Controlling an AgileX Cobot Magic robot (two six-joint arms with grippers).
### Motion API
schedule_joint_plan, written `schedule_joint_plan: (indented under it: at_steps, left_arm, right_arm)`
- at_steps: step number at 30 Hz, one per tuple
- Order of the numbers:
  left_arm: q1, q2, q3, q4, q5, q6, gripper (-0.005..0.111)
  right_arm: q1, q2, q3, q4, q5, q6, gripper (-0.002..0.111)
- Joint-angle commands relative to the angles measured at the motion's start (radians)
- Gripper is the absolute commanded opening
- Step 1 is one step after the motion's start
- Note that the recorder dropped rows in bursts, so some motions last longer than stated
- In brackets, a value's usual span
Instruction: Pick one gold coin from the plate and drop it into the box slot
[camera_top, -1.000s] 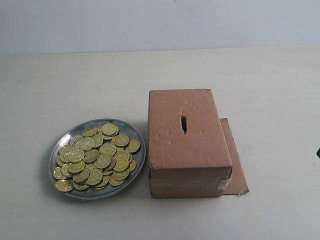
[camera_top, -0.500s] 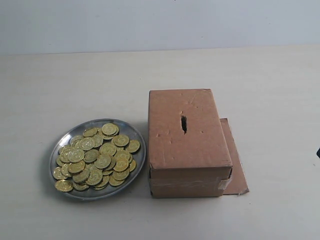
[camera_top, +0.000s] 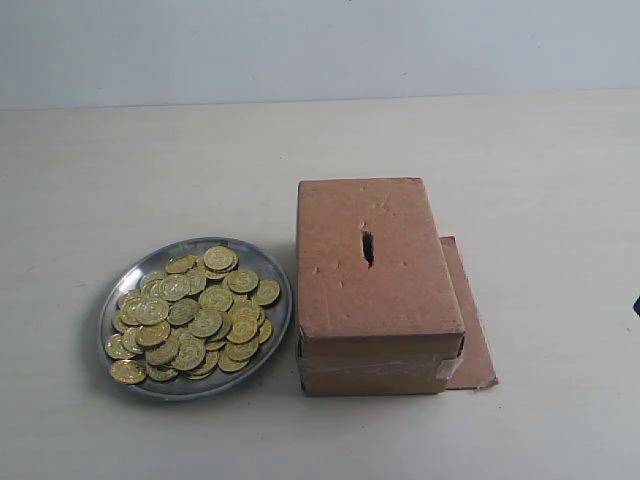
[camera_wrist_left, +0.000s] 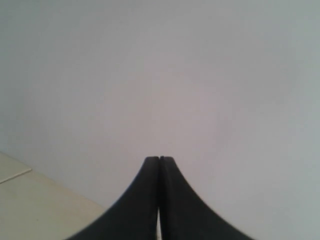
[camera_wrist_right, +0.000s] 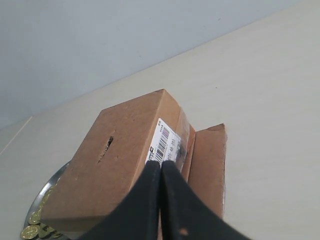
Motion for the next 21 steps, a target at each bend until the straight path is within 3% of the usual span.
schedule_joint_plan:
  at_steps: [1, 3, 8, 14, 16, 18, 21]
  left_arm:
    - [0.005, -0.005, 0.007, -0.207, 0.059, -0.014, 0.0]
    - [0.005, -0.005, 0.007, -0.268, 0.071, -0.016, 0.0]
    - [0.005, -0.005, 0.007, -0.085, 0.017, -0.022, 0.0]
    - [0.005, -0.005, 0.007, -0.09, 0.027, 0.071, 0.0]
    - [0.005, -0.005, 0.007, -0.167, 0.032, 0.211, 0.0]
    - [0.005, -0.005, 0.007, -0.303, 0.032, 0.456, 0.0]
    - [0.005, -0.005, 0.007, -0.598, 0.023, 0.966, 0.0]
  right_arm:
    - [0.001, -0.005, 0.004, -0.007, -0.004, 0.0, 0.0]
    - [0.001, -0.005, 0.004, -0.007, -0.004, 0.0, 0.0]
    - [0.001, -0.005, 0.004, -0.007, -0.004, 0.0, 0.0]
    - [0.001, -0.005, 0.004, -0.007, -0.004, 0.0, 0.0]
    - [0.001, -0.005, 0.004, -0.007, -0.004, 0.0, 0.0]
    - [0.001, -0.005, 0.004, -0.007, -0.004, 0.0, 0.0]
    - [0.001, -0.005, 0.004, -0.007, -0.004, 0.0, 0.0]
